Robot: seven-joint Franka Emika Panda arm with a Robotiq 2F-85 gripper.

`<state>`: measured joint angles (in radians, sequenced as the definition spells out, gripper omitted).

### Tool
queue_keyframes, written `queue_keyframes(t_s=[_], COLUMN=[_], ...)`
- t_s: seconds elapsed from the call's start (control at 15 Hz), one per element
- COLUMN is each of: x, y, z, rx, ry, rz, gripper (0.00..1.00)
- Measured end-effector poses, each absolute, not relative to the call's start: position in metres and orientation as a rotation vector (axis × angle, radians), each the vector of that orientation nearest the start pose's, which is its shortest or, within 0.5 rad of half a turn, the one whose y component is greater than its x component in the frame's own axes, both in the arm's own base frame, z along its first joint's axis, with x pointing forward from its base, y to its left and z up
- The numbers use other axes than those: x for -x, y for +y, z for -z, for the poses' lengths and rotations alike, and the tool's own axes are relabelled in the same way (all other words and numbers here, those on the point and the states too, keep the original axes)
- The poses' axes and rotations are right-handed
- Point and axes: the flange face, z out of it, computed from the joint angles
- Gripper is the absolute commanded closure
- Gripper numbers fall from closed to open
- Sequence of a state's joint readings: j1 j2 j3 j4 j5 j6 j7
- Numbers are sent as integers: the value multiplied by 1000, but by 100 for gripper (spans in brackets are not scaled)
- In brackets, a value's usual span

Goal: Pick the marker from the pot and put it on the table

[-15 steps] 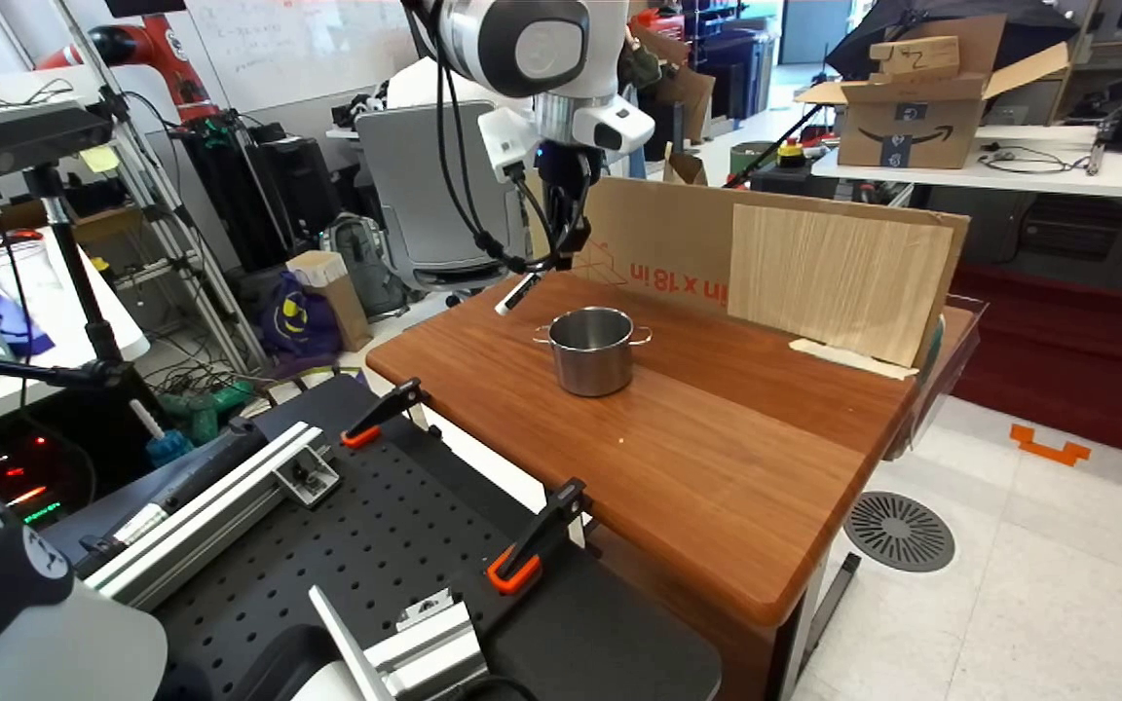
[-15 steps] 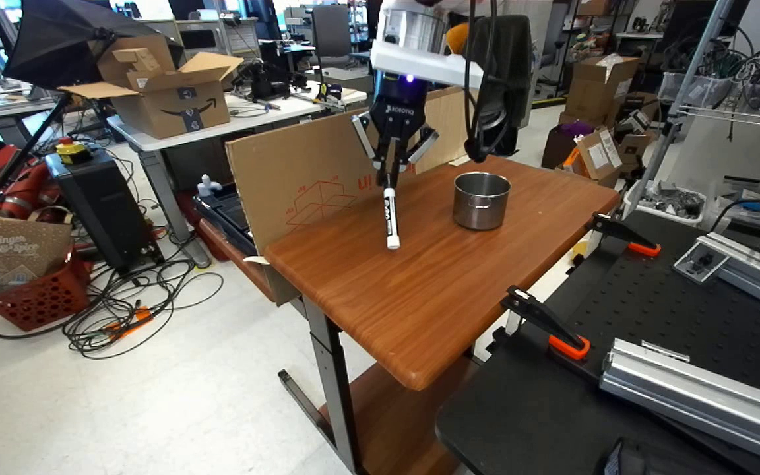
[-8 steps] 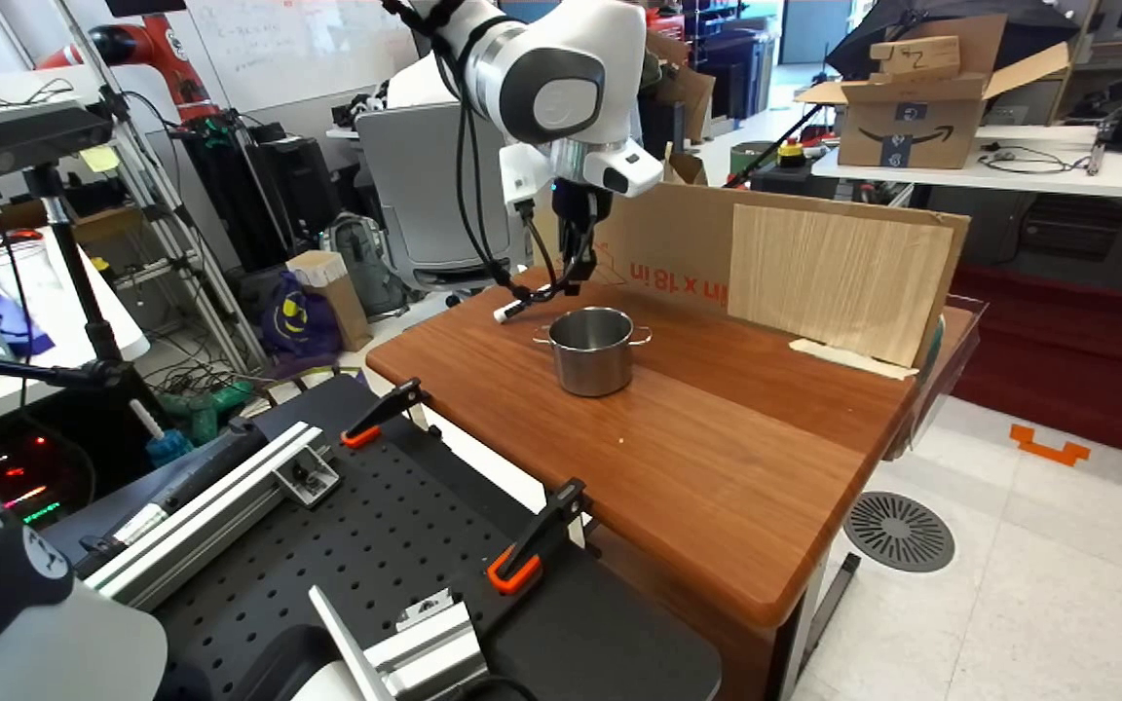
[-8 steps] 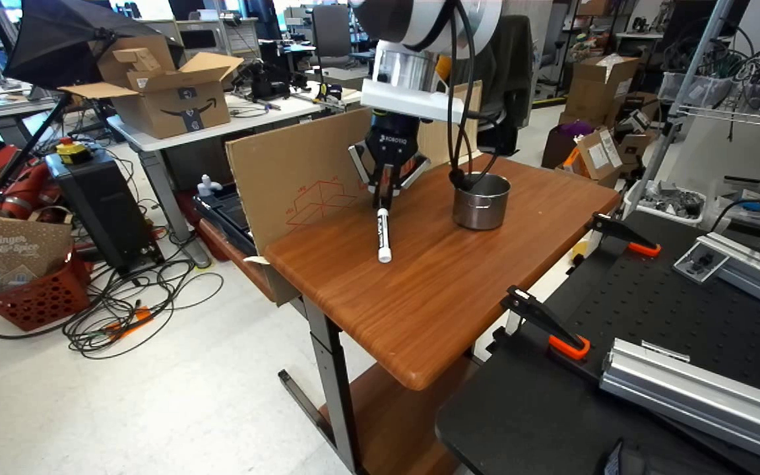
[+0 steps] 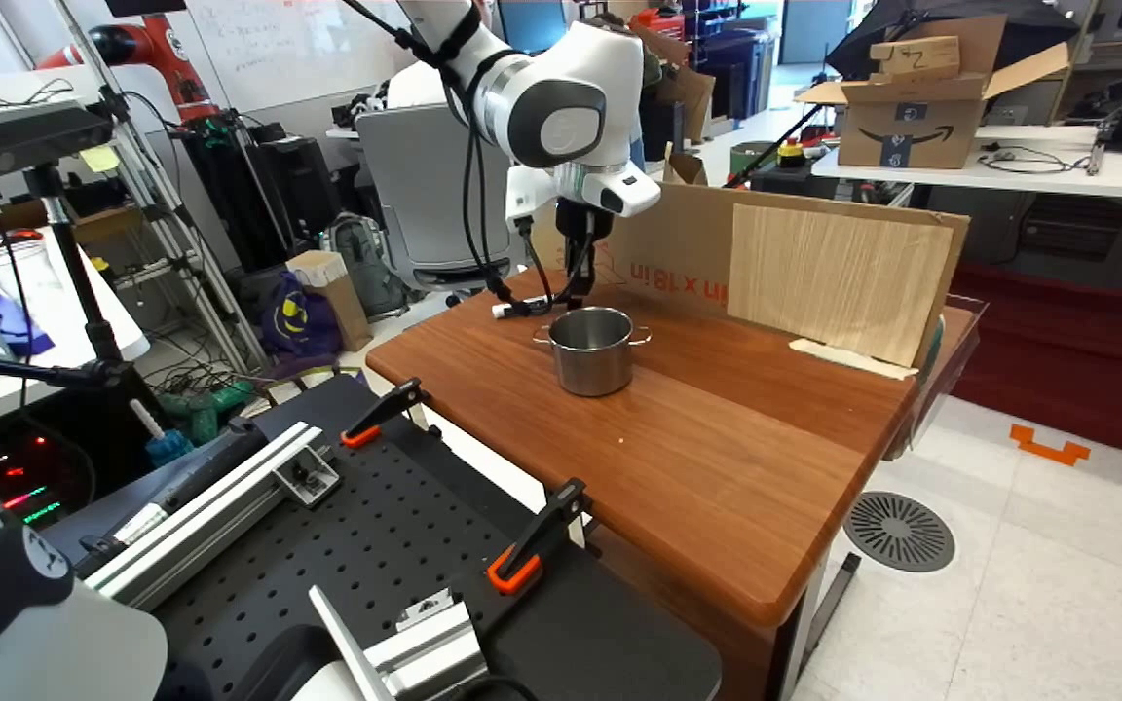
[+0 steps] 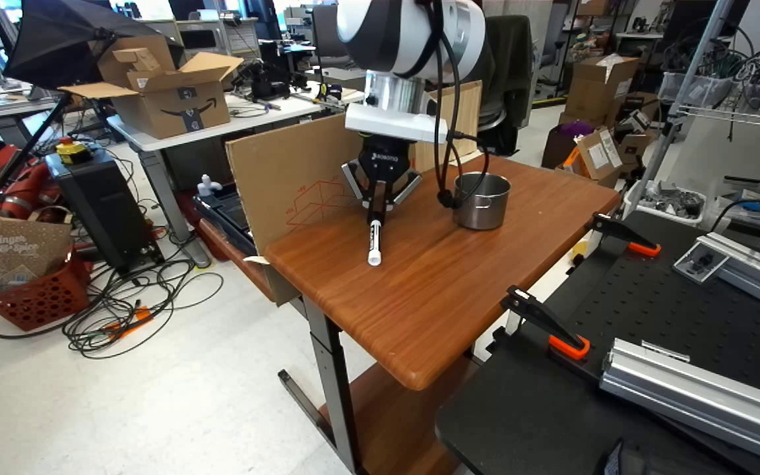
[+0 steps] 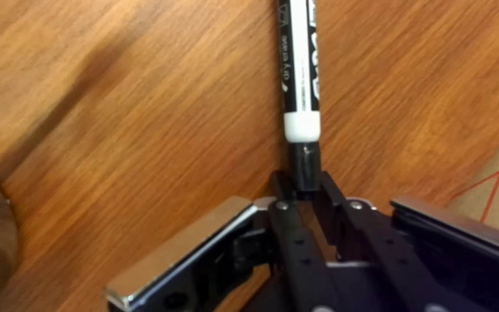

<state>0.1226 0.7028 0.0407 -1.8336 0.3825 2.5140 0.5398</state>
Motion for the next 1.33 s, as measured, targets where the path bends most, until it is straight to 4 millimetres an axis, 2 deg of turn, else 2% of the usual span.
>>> queue_keyframes(t_s=[0.47, 0.53, 1.0, 1.33], x=[-636, -636, -639, -642], y=[111, 110, 110, 112], z=[-134, -132, -126, -130], rx=[2767, 2770, 2784, 2788], ry=[1055, 1061, 1077, 1068], rz=[-149, -150, -158, -149], gripper=[5, 1, 0, 0])
